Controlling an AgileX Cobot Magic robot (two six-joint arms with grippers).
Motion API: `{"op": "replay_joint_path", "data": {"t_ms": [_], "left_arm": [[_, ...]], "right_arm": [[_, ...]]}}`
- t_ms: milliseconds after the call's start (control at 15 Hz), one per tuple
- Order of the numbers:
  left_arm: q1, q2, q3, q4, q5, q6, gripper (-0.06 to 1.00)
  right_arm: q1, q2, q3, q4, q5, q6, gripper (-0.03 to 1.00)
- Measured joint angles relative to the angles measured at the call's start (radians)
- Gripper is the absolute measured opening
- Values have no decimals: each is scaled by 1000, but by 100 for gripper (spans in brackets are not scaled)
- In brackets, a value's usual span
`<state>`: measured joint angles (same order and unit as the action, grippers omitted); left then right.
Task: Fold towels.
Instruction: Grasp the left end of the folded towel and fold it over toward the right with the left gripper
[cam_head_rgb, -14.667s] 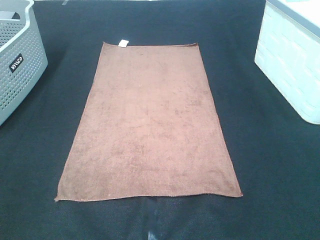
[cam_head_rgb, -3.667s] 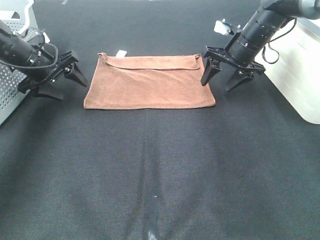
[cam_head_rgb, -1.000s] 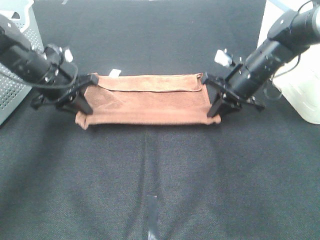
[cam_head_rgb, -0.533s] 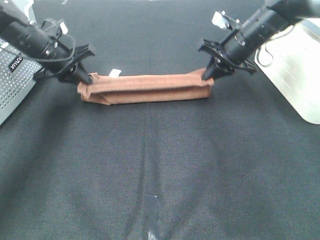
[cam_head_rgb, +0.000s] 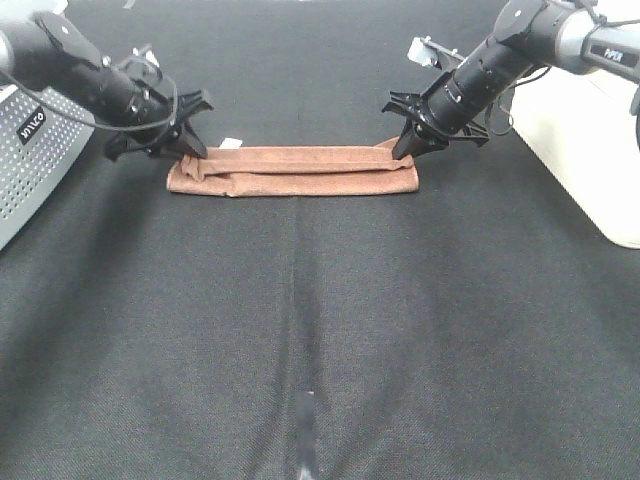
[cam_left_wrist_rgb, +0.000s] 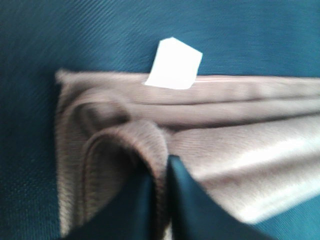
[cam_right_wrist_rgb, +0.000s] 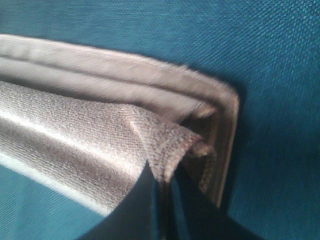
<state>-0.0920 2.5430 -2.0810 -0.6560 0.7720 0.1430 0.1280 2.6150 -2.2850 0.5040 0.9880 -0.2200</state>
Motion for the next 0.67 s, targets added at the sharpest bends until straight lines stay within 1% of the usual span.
{"op": "replay_joint_path", "data": {"t_ms": [67,133,200,267,333,400,533,667], "left_arm": [[0,5,-1,0,-21,-11,39],[0,5,-10,0,-27,-13,55],[0,5,-25,0,-26,-14,69],[1,4,-43,2,-19,-15,76],[3,4,-66,18,1,-31,80],[7,4,-91,50,26,-63,81],[16,3,-109,123,64,-101,81],[20,11,-112,154,83,-109,81]], "right_arm": [[0,1,-5,-4,1,4,22],[0,1,-8,-4,2,21,40],[0,1,-10,-7,6,42,61],[-1,0,-10,-11,21,54,75],[-1,-7,-10,-18,40,57,83],[-1,-21,-10,-29,61,59,87],[-1,-51,-10,-50,89,59,89],[-1,-57,-10,-65,108,59,89]]}}
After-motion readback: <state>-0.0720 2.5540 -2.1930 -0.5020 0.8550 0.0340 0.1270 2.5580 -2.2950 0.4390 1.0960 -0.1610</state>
